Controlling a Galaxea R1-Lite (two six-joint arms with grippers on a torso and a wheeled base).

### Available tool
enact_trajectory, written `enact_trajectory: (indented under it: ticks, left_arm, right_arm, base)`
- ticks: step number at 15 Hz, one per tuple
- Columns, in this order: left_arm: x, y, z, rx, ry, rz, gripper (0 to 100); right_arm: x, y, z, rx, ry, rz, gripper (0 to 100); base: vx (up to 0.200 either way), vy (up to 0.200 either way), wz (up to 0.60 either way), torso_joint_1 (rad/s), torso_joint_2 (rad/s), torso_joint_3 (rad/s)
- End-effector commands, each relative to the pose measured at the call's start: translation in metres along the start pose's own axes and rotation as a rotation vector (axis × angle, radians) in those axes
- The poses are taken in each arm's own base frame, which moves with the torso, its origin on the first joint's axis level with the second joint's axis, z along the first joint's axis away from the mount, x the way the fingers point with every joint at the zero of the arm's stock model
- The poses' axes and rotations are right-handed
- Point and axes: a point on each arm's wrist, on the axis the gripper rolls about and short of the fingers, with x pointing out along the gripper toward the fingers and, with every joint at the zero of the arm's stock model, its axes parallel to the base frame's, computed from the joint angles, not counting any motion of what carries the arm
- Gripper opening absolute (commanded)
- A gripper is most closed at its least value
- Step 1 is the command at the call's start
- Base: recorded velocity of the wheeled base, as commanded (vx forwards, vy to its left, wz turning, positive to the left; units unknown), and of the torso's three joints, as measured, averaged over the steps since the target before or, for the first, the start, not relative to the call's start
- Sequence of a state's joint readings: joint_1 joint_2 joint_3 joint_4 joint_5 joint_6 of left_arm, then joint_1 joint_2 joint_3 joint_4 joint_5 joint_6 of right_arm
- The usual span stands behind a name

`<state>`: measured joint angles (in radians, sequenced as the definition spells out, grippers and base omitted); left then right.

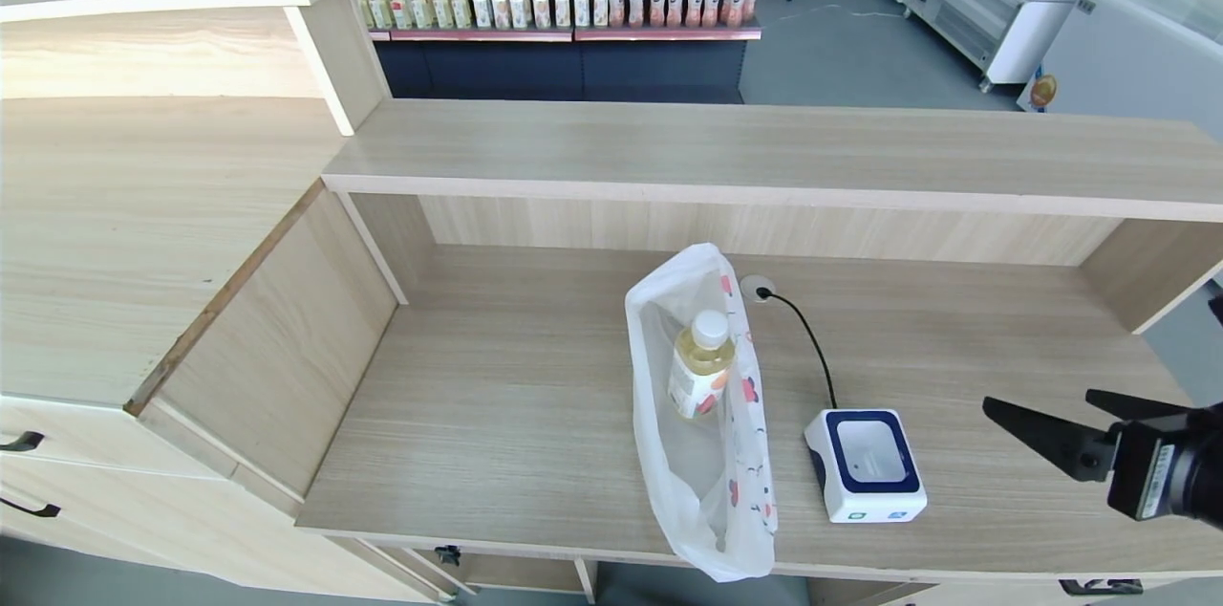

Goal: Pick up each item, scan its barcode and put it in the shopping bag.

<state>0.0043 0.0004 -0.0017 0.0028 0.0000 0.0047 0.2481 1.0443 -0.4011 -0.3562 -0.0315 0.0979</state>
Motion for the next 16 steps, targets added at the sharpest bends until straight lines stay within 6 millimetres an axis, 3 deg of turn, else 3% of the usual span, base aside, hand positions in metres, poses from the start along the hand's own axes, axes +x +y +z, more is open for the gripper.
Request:
enact_trajectory:
  ticks: [1,5,16]
  left_arm:
    - [0.0,0.0,-0.0001,0.0,0.0,0.0,100]
    - [0.0,0.0,-0.0001,-0.011,0.0,0.0,100]
    - [0.0,0.0,-0.0001,-0.008,0.0,0.0,100]
  right_arm:
    - [-0.026,-0.0013,0.0032,0.003,-0.089,-0.01,100]
    - [-0.029,-0.0019,0.0032,0.005,-0.098,-0.026,100]
    - [-0.0254,-0.0031,-0.0019,0.003,-0.044,-0.06,100]
  base:
    - [0.0,0.0,0.0,0.0,0.0,0.0]
    - [0.0,0.0,0.0,0.0,0.0,0.0]
    - [0.0,-0.2,0.0,0.005,0.0,0.003]
